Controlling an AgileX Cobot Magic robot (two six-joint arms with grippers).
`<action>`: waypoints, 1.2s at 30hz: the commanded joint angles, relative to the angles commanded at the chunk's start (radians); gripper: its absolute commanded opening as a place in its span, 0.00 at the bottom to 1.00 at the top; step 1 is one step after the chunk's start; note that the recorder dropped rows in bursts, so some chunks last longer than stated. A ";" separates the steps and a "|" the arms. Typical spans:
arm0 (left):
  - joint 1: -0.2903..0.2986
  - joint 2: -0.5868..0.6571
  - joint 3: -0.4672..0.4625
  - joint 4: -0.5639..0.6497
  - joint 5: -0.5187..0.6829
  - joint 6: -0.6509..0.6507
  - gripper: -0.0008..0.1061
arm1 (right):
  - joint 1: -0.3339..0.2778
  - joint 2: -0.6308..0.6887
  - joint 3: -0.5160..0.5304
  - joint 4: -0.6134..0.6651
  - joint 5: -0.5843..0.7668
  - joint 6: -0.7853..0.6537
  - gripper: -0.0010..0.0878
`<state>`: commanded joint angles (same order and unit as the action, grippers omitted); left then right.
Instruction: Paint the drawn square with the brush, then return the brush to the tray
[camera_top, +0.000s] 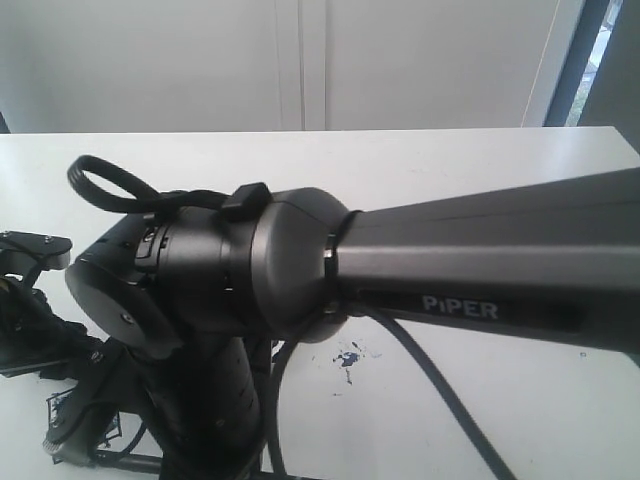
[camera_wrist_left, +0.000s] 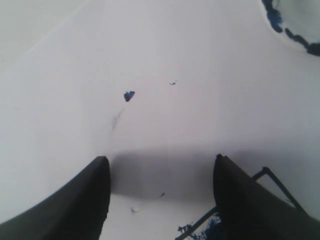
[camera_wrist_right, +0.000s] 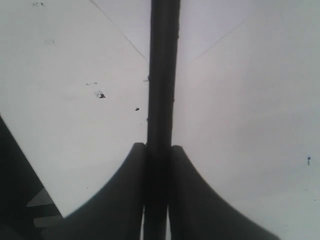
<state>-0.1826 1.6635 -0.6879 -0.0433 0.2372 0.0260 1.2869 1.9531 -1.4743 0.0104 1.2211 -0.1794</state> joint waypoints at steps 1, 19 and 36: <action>0.000 0.000 0.000 0.000 0.000 0.000 0.61 | 0.004 0.000 0.000 0.000 0.000 0.000 0.01; 0.000 0.000 0.000 0.000 0.000 0.000 0.61 | 0.006 0.000 0.000 -0.118 0.000 0.064 0.01; 0.000 0.000 0.000 0.000 0.000 0.000 0.61 | 0.006 0.006 -0.006 -0.118 -0.064 0.074 0.01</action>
<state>-0.1826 1.6635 -0.6879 -0.0433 0.2372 0.0260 1.2933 1.9587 -1.4803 -0.1076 1.1567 -0.1058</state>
